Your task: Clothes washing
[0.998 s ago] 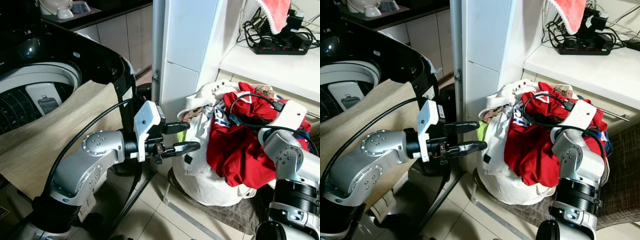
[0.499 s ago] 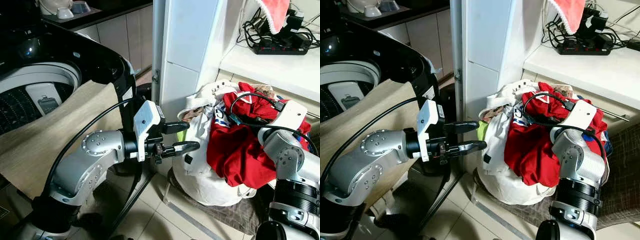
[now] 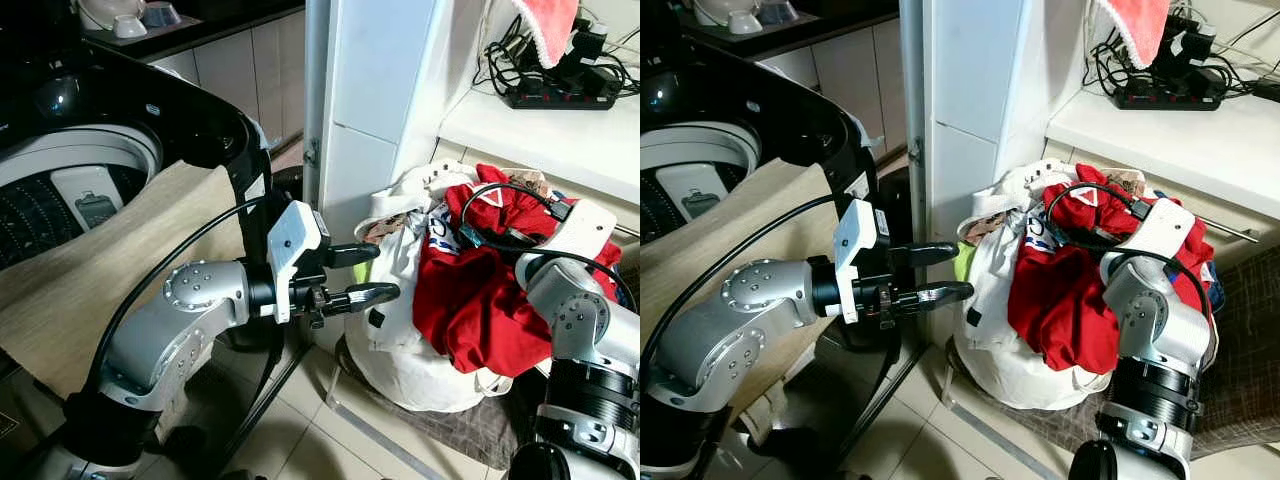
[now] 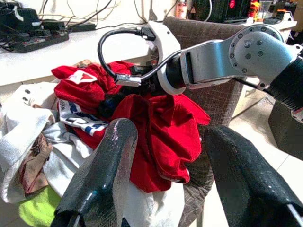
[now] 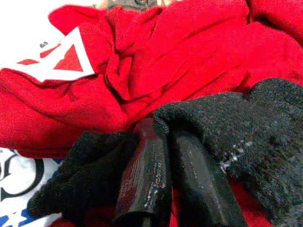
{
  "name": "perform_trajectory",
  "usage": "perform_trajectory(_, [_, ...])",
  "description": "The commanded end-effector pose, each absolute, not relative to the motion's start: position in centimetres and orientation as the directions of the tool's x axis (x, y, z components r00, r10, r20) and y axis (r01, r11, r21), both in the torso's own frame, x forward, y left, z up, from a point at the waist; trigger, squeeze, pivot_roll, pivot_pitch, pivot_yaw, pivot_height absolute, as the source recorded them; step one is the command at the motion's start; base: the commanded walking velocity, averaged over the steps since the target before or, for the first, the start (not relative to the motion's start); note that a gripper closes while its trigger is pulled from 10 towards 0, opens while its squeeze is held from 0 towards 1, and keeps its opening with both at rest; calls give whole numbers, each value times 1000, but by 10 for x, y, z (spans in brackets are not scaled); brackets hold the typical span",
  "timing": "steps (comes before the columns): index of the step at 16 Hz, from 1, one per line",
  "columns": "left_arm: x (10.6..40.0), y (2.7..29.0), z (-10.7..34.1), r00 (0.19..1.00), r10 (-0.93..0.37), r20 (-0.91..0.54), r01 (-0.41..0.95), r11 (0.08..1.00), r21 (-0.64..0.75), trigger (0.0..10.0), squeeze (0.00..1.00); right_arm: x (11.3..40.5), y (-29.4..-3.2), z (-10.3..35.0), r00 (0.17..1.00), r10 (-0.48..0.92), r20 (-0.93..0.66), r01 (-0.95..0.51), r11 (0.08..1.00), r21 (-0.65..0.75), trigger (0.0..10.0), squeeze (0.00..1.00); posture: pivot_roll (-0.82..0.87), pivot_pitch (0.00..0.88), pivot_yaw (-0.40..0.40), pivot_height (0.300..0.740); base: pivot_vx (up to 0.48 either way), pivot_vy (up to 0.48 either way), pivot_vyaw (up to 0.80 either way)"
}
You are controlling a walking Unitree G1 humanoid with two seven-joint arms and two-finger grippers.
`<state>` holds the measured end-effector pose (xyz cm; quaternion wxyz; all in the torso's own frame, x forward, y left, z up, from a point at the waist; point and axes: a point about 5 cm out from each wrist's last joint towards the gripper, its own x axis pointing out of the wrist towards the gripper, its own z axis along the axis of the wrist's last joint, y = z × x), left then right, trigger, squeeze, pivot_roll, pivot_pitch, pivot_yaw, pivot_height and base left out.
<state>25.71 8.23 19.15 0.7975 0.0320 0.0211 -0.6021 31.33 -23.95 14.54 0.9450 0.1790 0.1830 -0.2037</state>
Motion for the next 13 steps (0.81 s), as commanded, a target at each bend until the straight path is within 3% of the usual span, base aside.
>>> perform_trajectory(1, [262, 85, 199, 297, -954, -51, 954, 295, 49, 10000, 0, 312, -243, 158, 869, -340, -360, 450, 845, 288, 0, 0, -121, 0, -25, 740, 0, 0, 0])
perform_trajectory(3, [269, 88, 208, 349, -937, 12, 936, 349, 48, 10000, 0, 309, -245, 184, 906, -354, -232, 411, 868, 280, 0, 0, -124, 0, -23, 740, 0, 0, 0])
perform_trajectory(7, [276, 88, 214, 406, -912, 54, 909, 409, 81, 10000, 0, 300, -238, 204, 950, -263, -168, 298, 923, 244, 0, 0, -136, 0, -20, 740, 0, 0, 0])
perform_trajectory(9, [283, 85, 221, 469, -878, 99, 869, 478, 125, 10000, 0, 299, -224, 219, 985, -128, -112, 162, 905, 392, 0, 0, -144, 0, -19, 740, 0, 0, 0])
perform_trajectory(10, [292, 82, 230, 515, -839, 179, 836, 537, 111, 10000, 0, 301, -207, 233, 999, 45, -29, -21, 825, 564, 0, 0, -151, 0, -14, 740, 0, 0, 0])
perform_trajectory(11, [293, 81, 233, 520, -833, 190, 832, 545, 108, 10000, 878, 301, -204, 234, 997, 74, -13, -52, 809, 586, 0, 0, -151, 0, -14, 740, 0, 0, 0])
perform_trajectory(12, [292, 77, 237, 503, -840, 202, 837, 532, 128, 10000, 1000, 301, -195, 238, 987, 161, 23, -141, 776, 615, 0, 0, -153, 0, -13, 740, 0, 0, 0])
perform_trajectory(13, [290, 71, 241, 477, -850, 224, 844, 514, 153, 10000, 1000, 300, -185, 241, 966, 251, 54, -229, 746, 625, 0, 0, -151, 0, -18, 740, 0, 0, 0])
